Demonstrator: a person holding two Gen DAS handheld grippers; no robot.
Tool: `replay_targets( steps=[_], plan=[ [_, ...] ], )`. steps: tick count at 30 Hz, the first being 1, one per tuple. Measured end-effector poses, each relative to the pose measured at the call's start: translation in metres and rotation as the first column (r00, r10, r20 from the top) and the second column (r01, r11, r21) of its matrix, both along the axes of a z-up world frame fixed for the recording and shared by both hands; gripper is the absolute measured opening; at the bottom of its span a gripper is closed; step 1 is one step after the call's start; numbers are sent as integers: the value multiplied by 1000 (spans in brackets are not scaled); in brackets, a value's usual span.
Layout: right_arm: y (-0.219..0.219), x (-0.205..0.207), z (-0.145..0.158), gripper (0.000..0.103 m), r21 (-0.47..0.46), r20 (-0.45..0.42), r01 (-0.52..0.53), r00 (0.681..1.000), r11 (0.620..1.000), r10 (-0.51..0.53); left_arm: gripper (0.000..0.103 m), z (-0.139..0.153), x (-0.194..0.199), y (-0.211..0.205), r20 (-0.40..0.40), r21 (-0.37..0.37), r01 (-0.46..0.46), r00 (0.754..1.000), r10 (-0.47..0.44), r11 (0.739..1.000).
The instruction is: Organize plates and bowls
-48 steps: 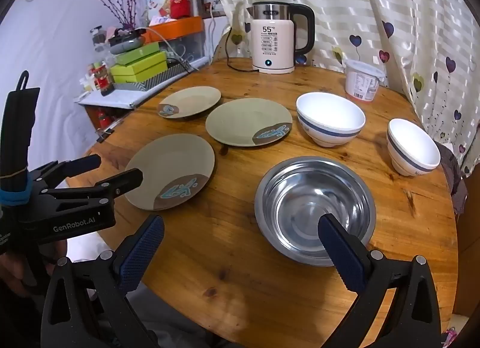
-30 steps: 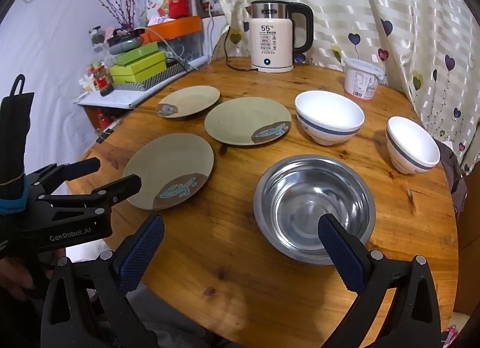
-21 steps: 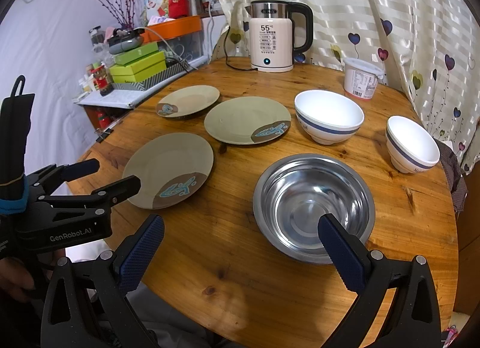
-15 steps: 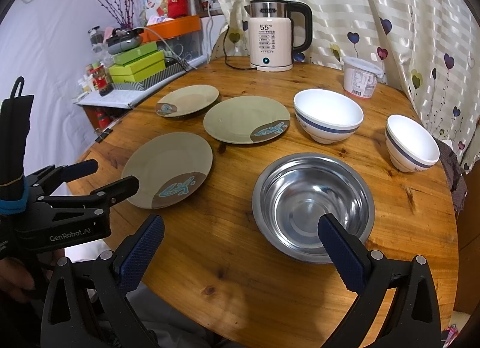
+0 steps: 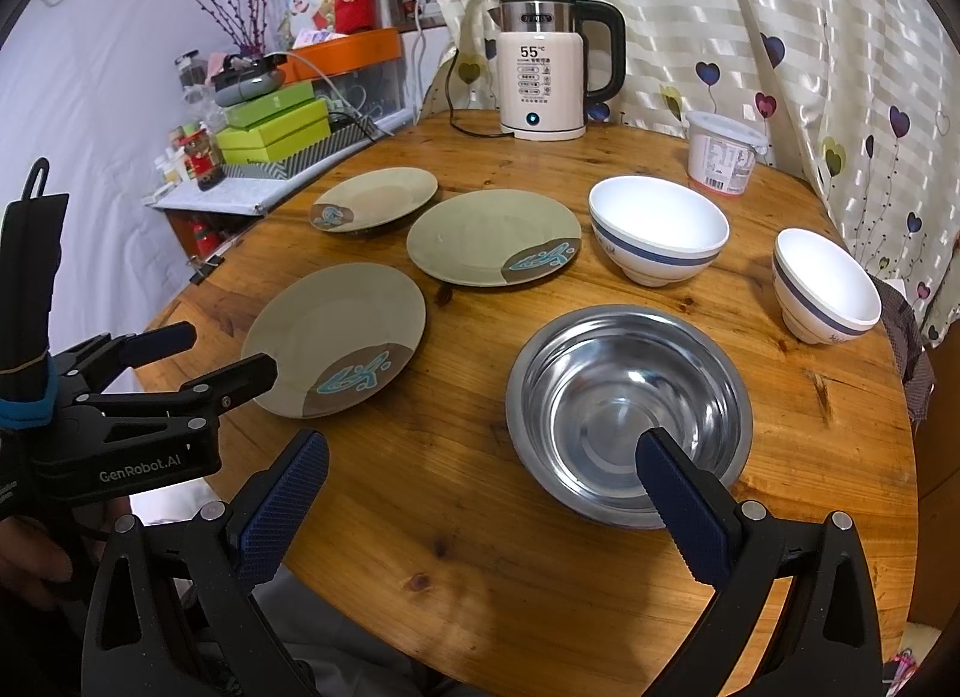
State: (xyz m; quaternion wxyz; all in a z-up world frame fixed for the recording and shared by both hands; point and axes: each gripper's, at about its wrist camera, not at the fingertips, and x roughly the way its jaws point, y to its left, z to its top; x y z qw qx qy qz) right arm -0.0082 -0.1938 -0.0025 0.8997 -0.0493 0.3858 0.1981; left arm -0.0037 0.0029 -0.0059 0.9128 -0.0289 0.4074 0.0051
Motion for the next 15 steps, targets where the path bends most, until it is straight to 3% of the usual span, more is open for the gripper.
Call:
replay_targets(
  steps=[15],
  plan=[
    [-4, 2, -4, 103, 0, 1, 1, 1000, 1000, -1, 90, -2, 1, 1, -17, -4, -7, 1000, 7, 1000]
  ],
)
